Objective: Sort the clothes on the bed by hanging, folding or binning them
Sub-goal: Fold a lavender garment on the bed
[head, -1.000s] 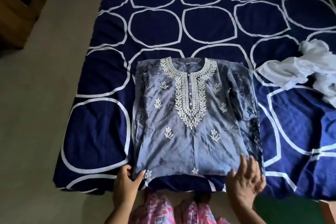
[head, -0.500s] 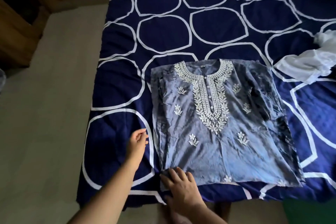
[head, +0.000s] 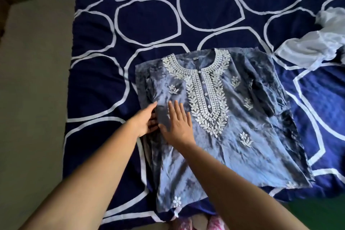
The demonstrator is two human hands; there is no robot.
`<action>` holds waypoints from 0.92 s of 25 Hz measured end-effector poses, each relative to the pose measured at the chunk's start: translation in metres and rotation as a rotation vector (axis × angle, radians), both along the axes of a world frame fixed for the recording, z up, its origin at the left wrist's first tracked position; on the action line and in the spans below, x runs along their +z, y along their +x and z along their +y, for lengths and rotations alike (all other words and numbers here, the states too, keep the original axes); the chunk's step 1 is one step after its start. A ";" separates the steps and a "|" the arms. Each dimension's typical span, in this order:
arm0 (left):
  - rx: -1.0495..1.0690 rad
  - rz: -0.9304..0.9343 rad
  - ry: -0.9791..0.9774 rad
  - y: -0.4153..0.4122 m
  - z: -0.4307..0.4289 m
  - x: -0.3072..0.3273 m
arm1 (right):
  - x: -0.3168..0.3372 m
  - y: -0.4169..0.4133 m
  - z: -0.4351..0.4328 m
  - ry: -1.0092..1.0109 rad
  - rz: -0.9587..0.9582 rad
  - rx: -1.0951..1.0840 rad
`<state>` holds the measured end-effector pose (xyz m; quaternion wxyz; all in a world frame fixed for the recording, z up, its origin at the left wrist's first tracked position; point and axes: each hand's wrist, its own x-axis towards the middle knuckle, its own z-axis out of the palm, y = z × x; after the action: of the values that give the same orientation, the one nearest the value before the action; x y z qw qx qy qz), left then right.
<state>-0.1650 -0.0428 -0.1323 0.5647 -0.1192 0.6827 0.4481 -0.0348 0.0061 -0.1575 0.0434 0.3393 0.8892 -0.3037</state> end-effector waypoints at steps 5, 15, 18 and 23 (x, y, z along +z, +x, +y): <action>-0.073 -0.147 0.011 -0.005 0.014 -0.005 | -0.020 0.007 0.035 -0.032 -0.176 0.089; 0.515 -0.061 0.483 -0.010 0.034 -0.012 | -0.033 0.010 0.045 -0.192 -0.049 0.103; 0.885 0.090 0.530 -0.031 0.039 -0.011 | -0.033 0.011 0.046 -0.176 -0.079 0.137; 0.931 0.012 0.229 -0.057 0.031 0.000 | -0.032 0.011 0.046 -0.181 -0.111 0.156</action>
<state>-0.2221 -0.0115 -0.1326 0.3097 -0.3467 0.5061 0.7265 -0.0234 0.0521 -0.1899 0.1464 0.2802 0.8780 -0.3594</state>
